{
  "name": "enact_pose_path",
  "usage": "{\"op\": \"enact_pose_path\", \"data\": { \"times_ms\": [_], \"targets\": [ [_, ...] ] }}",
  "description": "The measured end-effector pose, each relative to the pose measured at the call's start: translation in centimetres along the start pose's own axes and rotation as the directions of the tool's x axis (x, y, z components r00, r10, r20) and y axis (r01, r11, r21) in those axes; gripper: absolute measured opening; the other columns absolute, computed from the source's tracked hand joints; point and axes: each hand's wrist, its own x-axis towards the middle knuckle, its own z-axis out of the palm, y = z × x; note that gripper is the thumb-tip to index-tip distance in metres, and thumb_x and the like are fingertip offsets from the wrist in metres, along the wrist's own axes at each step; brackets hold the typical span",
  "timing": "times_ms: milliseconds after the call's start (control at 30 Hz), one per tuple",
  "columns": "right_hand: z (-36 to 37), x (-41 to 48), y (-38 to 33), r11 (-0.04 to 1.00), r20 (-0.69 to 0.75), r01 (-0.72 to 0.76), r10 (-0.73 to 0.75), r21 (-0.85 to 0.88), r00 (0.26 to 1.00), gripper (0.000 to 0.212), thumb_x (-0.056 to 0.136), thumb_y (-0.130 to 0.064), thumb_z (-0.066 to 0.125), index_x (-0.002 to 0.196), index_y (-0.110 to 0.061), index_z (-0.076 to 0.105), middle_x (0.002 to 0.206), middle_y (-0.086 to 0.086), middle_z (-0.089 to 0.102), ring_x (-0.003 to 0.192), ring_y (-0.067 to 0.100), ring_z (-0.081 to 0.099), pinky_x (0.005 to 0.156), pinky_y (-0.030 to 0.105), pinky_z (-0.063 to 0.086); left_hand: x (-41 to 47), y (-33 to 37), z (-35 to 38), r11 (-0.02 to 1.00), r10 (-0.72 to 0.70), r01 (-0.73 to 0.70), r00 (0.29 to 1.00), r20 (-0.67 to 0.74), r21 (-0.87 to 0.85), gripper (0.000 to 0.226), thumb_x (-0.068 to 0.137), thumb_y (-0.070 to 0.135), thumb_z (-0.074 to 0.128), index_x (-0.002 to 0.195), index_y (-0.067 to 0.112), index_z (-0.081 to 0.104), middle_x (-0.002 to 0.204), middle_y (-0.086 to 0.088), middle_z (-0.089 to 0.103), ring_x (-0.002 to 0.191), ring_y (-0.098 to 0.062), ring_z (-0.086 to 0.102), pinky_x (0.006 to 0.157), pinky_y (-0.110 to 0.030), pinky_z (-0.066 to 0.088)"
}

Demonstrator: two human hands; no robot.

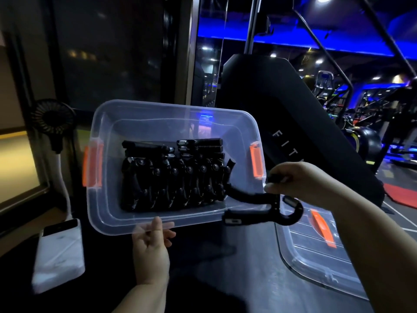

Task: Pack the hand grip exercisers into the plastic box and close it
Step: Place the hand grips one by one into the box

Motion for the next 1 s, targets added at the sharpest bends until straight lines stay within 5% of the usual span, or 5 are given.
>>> {"op": "enact_pose_path", "data": {
  "times_ms": [133,267,400,567,1000],
  "targets": [
    [1.4,2.4,-3.1,0.984,0.002,0.007,-0.008,0.18,1.0,0.018,0.074,-0.029,0.08,0.074,-0.014,0.07,0.057,0.007,0.061,0.05,0.014,0.055,0.058,0.032,0.049,0.0,0.0,-0.2,0.998,-0.049,0.049,0.999,0.005,-0.026,0.021,0.089,0.039,0.049,0.085,0.018,0.046,0.071,-0.002,0.069,0.055,-0.007,0.056,0.061,-0.028,0.043],
    [3.0,4.7,-6.8,0.985,-0.067,0.051,-0.041,0.164,0.997,0.024,0.075,-0.029,0.079,0.075,-0.006,0.071,0.063,0.008,0.069,0.048,0.006,0.054,0.046,0.014,0.038,0.0,-0.2,-0.3,0.996,-0.066,0.066,0.998,0.004,-0.052,0.016,0.093,0.034,0.047,0.093,0.018,0.048,0.076,-0.007,0.07,0.057,-0.011,0.057,0.056,-0.022,0.046],
    [5.3,7.5,-10.2,0.967,-0.176,0.044,0.001,0.253,0.984,0.021,0.07,-0.029,0.082,0.067,-0.018,0.066,0.057,-0.001,0.067,0.048,0.002,0.055,0.052,0.013,0.044,0.2,-0.1,-0.2,0.996,-0.047,0.047,0.999,-0.009,-0.074,0.024,0.089,0.038,0.046,0.09,0.014,0.048,0.074,-0.006,0.07,0.056,-0.012,0.058,0.051,-0.017,0.044],
    [7.9,11.0,-13.7,0.983,-0.332,0.11,-0.057,0.145,0.942,0.021,0.069,-0.034,0.08,0.068,-0.026,0.062,0.073,-0.008,0.065,0.07,0.007,0.058,0.057,0.019,0.036,0.2,-0.1,-0.4,0.995,-0.045,0.047,0.998,0.032,-0.084,0.042,0.091,0.039,0.05,0.091,-0.003,0.051,0.069,-0.003,0.067,0.055,-0.009,0.056,0.052,-0.016,0.043],
    [14.2,15.8,-16.8,0.954,-0.271,0.271,-0.296,-0.128,0.916,0.028,0.081,-0.023,0.072,0.105,-0.013,0.064,0.11,0.005,0.06,0.092,0.027,0.06,0.072,0.028,0.043,0.5,0.9,-0.4,0.984,-0.136,0.141,0.989,0.053,-0.106,0.048,0.081,0.038,0.047,0.091,-0.009,0.051,0.066,-0.011,0.066,0.047,-0.013,0.049,0.046,-0.018,0.039]
  ]
}}
